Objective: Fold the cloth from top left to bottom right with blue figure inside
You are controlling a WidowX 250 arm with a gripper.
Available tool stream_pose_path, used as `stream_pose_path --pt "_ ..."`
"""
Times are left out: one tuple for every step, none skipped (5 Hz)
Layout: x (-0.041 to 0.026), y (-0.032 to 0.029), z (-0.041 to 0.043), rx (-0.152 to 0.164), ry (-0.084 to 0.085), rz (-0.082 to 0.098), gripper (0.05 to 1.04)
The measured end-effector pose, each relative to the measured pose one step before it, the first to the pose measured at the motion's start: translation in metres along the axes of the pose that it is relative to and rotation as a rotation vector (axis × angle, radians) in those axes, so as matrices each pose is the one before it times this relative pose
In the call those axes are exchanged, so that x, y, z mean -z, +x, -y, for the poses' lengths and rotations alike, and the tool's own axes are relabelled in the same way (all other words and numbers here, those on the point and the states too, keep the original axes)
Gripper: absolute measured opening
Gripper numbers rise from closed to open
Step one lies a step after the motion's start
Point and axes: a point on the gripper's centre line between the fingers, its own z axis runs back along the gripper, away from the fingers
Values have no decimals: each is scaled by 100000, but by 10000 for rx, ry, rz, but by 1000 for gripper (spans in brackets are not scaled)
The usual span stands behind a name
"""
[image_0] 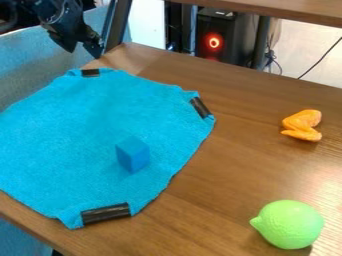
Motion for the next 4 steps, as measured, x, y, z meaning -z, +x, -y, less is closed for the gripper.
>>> stream_pose_path --pt "1505 -1327 104 -17 -165 -351 1001" --pt "389 173 -67 66 -73 7 1001" --pt "694 -763 1 -1 -122 -183 1001" --pt "382 -253 -255 -22 58 -130 991"
